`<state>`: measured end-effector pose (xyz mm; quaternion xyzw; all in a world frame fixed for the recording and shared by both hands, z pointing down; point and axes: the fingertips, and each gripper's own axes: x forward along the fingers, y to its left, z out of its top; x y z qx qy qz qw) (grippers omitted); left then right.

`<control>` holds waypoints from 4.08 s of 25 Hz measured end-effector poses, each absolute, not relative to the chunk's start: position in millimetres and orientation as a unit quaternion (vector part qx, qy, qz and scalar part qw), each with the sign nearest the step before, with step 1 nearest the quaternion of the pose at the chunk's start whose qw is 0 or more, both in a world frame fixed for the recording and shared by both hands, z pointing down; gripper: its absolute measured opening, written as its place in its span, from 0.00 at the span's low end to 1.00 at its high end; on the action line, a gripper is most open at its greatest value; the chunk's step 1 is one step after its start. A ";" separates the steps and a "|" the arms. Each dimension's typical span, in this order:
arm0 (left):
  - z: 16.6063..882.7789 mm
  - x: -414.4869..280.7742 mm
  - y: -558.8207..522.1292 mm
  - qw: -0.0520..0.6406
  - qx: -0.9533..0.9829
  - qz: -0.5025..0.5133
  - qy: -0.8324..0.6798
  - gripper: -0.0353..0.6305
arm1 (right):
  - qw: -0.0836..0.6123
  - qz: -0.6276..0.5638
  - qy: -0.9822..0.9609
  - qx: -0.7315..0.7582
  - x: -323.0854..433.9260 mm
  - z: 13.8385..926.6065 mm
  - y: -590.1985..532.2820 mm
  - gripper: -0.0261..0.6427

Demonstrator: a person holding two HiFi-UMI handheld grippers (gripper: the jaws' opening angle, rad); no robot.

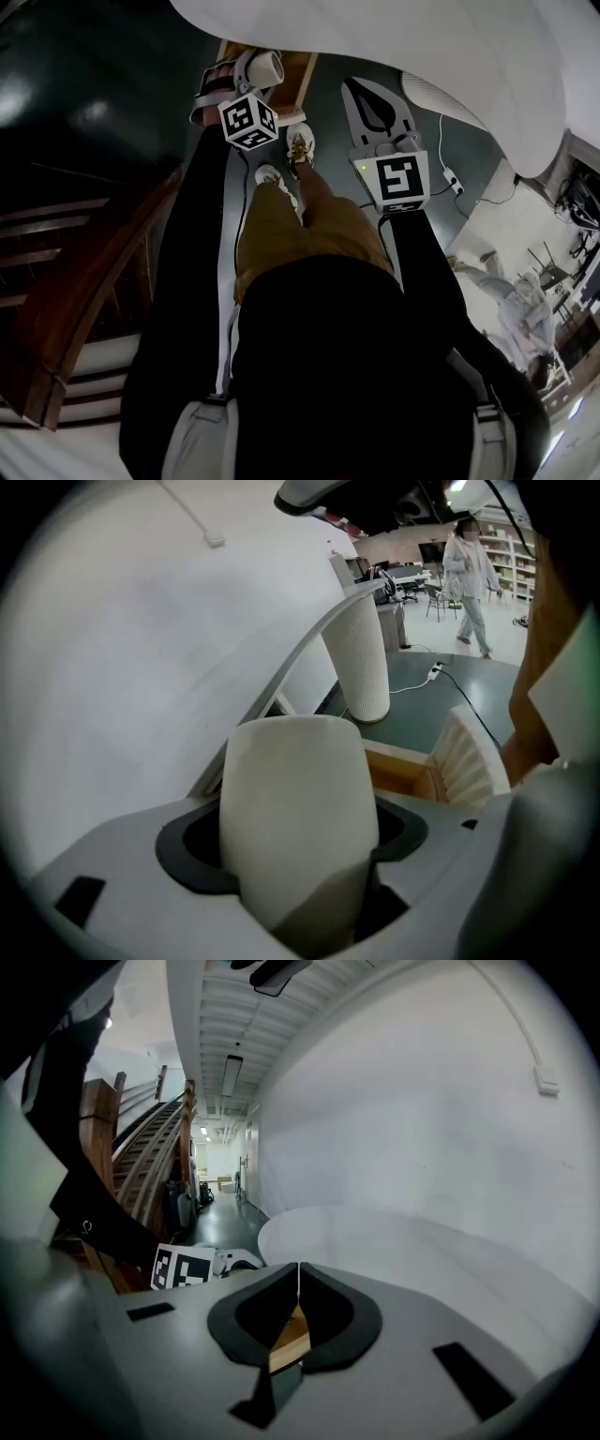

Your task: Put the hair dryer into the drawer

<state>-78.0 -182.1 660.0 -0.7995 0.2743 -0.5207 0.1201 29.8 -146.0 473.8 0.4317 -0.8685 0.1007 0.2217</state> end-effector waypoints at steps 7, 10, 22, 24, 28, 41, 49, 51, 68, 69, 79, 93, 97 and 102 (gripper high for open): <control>675.9 -73.0 -192.3 0.112 -0.798 -0.532 0.261 0.62 | 0.236 0.114 -0.862 0.433 39.9 485.9 -139.5 0.08; 675.5 -77.0 -195.7 0.087 -0.800 -0.528 0.271 0.62 | 0.238 0.114 -0.862 0.433 42.2 487.8 -140.3 0.08; 695.3 -107.6 -178.9 -0.050 -0.774 -0.570 0.271 0.63 | 0.240 0.110 -0.867 0.423 39.4 490.0 -140.2 0.08; 700.6 -109.3 -172.4 -0.062 -0.772 -0.575 0.264 0.63 | 0.240 0.111 -0.867 0.422 38.2 491.5 -139.8 0.08; 701.5 -115.7 -168.9 -0.087 -0.765 -0.580 0.267 0.63 | 0.239 0.112 -0.869 0.418 33.9 492.0 -139.9 0.08; 702.9 -120.2 -154.9 -0.134 -0.748 -0.591 0.270 0.63 | 0.232 0.112 -0.869 0.423 39.2 489.0 -142.8 0.08; 691.2 -124.7 -150.0 -0.146 -0.740 -0.588 0.293 0.63 | 0.229 0.118 -0.869 0.423 45.3 490.5 -143.4 0.08; 692.8 -125.0 -146.9 -0.147 -0.738 -0.592 0.288 0.63 | 0.228 0.118 -0.870 0.421 43.1 490.3 -143.1 0.08; 735.3 -112.7 -141.8 -0.157 -0.719 -0.644 0.210 0.62 | 0.238 0.124 -0.865 0.424 58.0 500.5 -132.0 0.08; 736.4 -113.5 -141.8 -0.158 -0.715 -0.648 0.208 0.62 | 0.239 0.124 -0.864 0.425 59.7 500.8 -132.0 0.08; 749.1 -126.0 -129.5 -0.196 -0.674 -0.688 0.184 0.62 | 0.234 0.122 -0.865 0.427 62.5 498.2 -133.1 0.08; 746.4 -119.6 -131.2 -0.188 -0.691 -0.673 0.182 0.63 | 0.231 0.118 -0.867 0.426 54.8 491.3 -134.5 0.08; 746.8 -118.5 -129.9 -0.183 -0.693 -0.673 0.182 0.63 | 0.230 0.112 -0.868 0.425 53.8 485.7 -136.4 0.08; 743.5 -121.1 -129.4 -0.179 -0.691 -0.673 0.193 0.63 | 0.227 0.102 -0.873 0.419 47.5 477.5 -136.7 0.08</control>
